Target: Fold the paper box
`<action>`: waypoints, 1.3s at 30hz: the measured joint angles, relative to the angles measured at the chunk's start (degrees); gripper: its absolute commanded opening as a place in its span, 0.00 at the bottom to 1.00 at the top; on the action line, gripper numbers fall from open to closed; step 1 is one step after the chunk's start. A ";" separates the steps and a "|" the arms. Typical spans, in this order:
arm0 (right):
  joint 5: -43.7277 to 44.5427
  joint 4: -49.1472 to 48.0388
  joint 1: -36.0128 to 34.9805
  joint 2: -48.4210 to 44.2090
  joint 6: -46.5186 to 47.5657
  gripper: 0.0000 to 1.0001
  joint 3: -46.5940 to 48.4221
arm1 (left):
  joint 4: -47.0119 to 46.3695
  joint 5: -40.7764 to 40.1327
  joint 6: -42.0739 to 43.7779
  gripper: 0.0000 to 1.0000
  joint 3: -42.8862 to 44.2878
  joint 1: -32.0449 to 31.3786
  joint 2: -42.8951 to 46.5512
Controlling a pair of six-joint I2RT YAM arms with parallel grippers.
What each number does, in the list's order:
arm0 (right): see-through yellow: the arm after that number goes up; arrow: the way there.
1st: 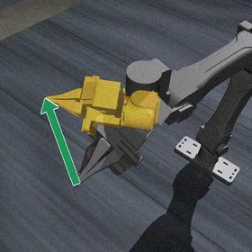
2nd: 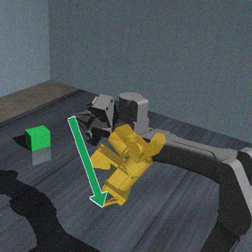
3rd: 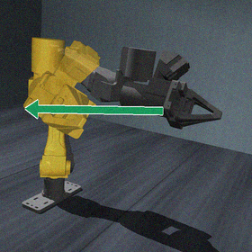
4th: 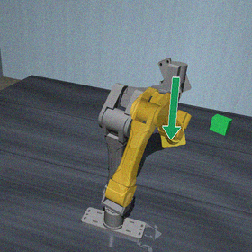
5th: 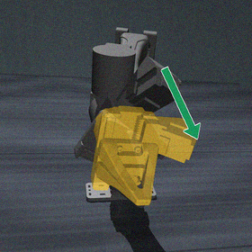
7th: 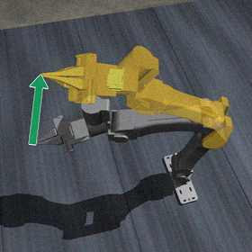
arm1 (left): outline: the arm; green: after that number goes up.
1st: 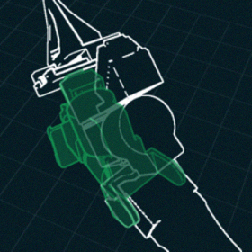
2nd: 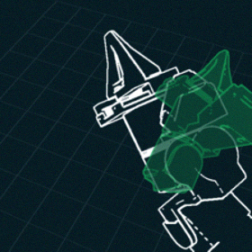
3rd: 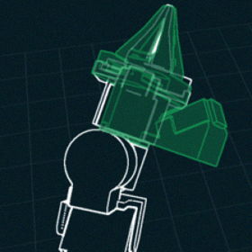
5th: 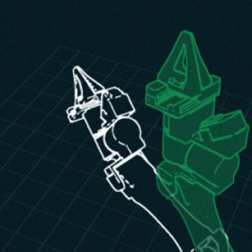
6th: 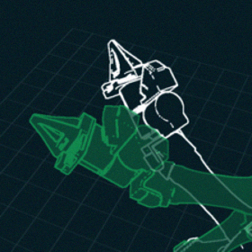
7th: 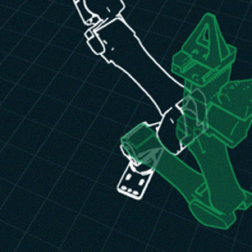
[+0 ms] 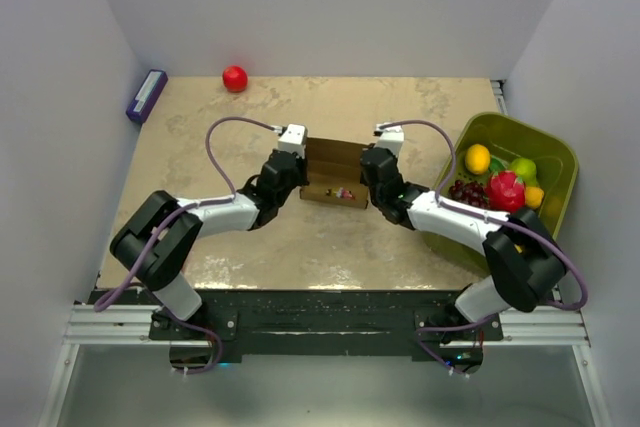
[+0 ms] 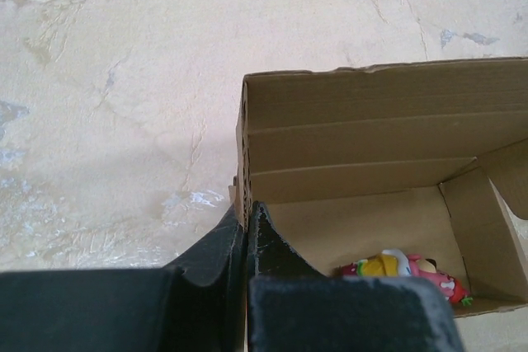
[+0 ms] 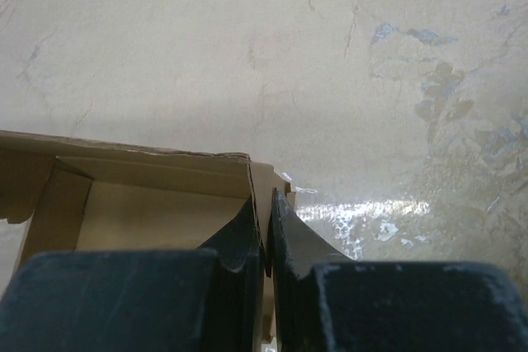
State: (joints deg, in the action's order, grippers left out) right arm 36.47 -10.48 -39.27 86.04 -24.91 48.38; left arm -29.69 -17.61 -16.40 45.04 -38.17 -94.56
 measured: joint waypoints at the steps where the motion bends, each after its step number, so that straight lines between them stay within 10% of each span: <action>1: 0.15 0.11 -0.20 -0.24 -0.20 0.08 -0.22 | -0.46 -0.42 -0.39 0.00 -0.46 -0.24 0.11; 13: 1.55 0.63 -2.51 -3.61 -4.55 0.20 -5.92 | -5.31 -5.14 -1.64 0.00 -6.12 -4.44 1.18; 26: -0.22 6.32 -3.80 -10.62 -6.99 0.72 -8.70 | -6.29 -8.37 -2.08 0.00 -8.20 -6.54 1.90; 39: -14.03 20.28 -3.82 -28.72 -2.21 0.77 -7.67 | -3.52 -8.83 -1.81 0.03 -8.22 -7.39 3.45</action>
State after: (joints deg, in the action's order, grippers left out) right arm 22.44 9.80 -43.09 57.32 -27.11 40.71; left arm -33.21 -26.44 -18.22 36.82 -45.56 -91.11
